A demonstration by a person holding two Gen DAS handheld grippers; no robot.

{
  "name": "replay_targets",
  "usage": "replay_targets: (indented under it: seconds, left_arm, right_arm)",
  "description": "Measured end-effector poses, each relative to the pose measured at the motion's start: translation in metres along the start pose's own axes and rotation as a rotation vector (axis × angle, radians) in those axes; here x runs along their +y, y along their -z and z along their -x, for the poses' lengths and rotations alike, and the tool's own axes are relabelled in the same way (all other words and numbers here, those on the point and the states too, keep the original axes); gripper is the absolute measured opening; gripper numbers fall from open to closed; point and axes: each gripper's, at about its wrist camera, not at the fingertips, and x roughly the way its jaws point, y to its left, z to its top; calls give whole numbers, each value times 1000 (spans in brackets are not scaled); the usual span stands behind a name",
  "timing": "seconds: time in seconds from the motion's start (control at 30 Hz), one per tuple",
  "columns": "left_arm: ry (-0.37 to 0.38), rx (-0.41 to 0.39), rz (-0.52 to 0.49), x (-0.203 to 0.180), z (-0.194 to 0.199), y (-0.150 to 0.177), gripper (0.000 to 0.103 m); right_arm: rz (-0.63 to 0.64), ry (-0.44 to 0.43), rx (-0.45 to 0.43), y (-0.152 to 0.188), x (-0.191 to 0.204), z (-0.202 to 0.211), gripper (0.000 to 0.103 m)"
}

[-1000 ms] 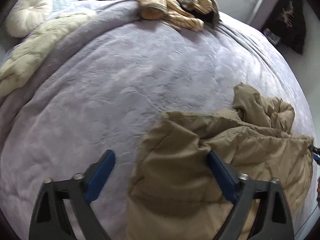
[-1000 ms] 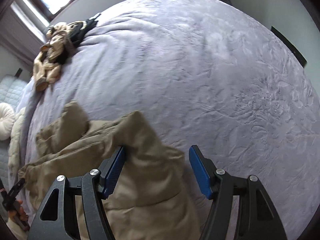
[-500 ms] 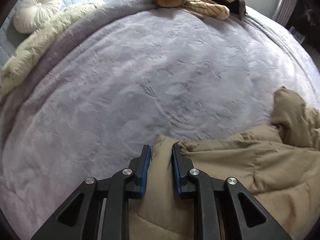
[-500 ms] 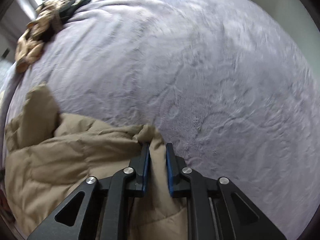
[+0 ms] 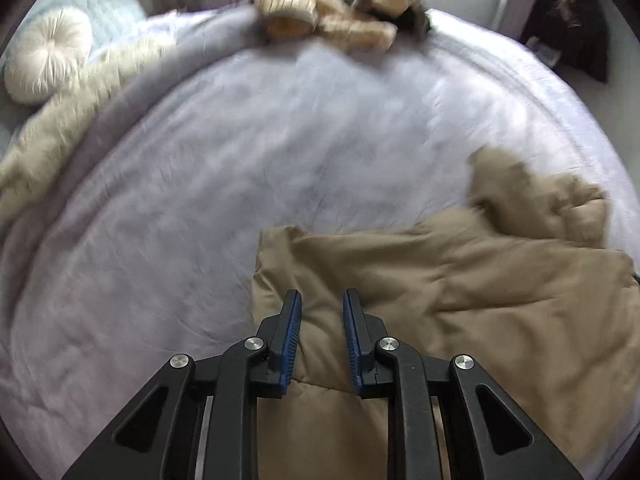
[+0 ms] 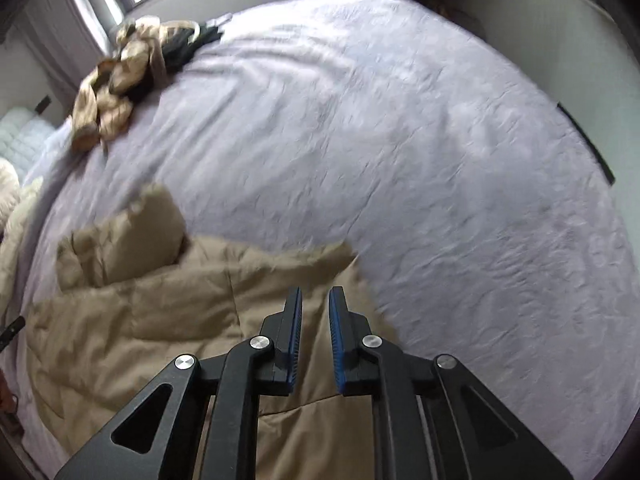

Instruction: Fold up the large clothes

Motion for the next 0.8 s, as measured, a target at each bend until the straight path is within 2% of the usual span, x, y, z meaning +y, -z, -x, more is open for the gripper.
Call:
replay_targets:
  seconds: [0.07,0.17,0.37,0.53,0.57,0.8]
  left_arm:
    - [-12,17,54,4,-25,-1,23]
    - [-11,17,87,4,-40,-3,23]
    - [-17,27,97,2,-53,-8,23]
    - [-33,38,121,6,-34,-13,23]
    - [-37,37,117,7,-26,-14,23]
    - [-26,51,106,6,18,2,23]
  right_arm:
    - [-49,-2,55,5,-4,-28,13]
    - [-117,-8,70,6,-13,-51,11]
    - [-85,32,50,3,-15,-68,10]
    - [-69,58,60,-4,-7,-63,11]
    - [-61,61,60,-5,-6,-59,15]
    - [-70,36,27,3,-3,-14,15]
